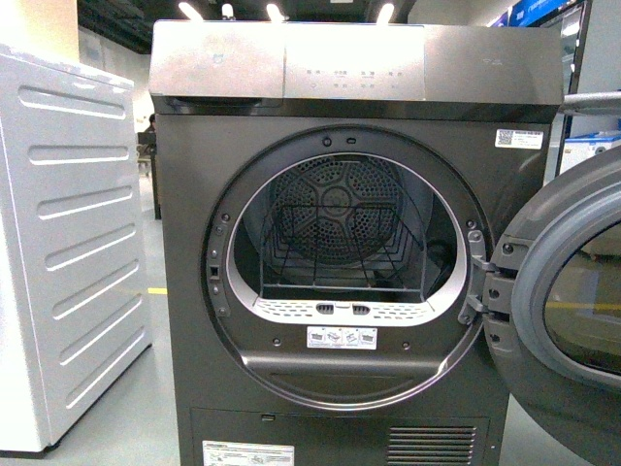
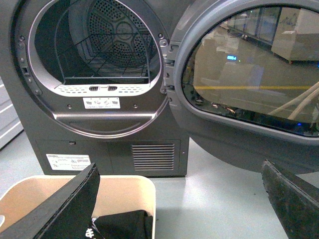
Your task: Move hamper under clothes hanger
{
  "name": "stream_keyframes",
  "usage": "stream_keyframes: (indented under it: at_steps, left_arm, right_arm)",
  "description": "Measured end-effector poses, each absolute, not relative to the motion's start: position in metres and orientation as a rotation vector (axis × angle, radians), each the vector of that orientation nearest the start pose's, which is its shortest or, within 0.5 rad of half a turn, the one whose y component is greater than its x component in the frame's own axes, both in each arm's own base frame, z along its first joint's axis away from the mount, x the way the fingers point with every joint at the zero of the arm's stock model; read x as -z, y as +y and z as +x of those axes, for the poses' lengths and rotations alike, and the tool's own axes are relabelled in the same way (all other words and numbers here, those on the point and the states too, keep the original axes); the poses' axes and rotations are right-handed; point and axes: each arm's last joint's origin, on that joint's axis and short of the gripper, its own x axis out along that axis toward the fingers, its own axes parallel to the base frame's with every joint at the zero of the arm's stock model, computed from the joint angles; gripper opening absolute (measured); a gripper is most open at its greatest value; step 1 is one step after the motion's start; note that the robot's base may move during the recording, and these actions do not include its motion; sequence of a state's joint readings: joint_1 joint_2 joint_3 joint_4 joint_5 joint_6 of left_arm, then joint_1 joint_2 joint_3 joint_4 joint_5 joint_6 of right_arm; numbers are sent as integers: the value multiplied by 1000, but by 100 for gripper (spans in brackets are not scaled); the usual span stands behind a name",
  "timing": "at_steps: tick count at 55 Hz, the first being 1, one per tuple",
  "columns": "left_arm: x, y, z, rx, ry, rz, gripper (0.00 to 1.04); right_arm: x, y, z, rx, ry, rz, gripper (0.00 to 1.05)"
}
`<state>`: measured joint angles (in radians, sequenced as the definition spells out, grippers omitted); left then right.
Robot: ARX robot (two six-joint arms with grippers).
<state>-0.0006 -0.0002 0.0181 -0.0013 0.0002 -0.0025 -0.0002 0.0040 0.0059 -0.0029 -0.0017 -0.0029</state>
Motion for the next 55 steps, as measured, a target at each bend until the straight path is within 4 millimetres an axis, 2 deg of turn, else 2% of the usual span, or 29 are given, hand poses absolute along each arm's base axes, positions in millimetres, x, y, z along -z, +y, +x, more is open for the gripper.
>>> stream_keyframes:
  at_steps: [14, 17, 19, 23, 32, 38, 41, 46, 55]
  left_arm:
    - [-170, 0, 97, 1, -17, -2, 98]
    - [-167, 0, 97, -93, 36, -38, 98]
    - [-164, -1, 99, -195, 86, -88, 98]
    - [-162, -1, 104, -257, 113, -119, 98]
    - [-172, 0, 122, -210, 115, -133, 98]
    - [-180, 1, 155, -133, 167, -130, 98]
    - [-179, 0, 180, -74, 243, -125, 98]
    - [-165, -3, 212, -2, 393, -132, 98]
    - [-132, -6, 249, 27, 627, -176, 98]
  right_arm:
    - [-165, 0, 98, -2, 1, -3, 97]
    - [-165, 0, 98, -2, 1, -3, 97]
    - [-164, 0, 98, 87, 41, 37, 97]
    - [-158, 0, 103, 286, 119, 124, 97]
    - [-167, 4, 121, 166, 153, 201, 97]
    - [-174, 5, 145, 73, 195, 209, 97]
    - [-173, 5, 163, 15, 241, 206, 97]
    - [-163, 2, 187, -39, 329, 191, 97]
    - [-141, -1, 217, -77, 460, 151, 97]
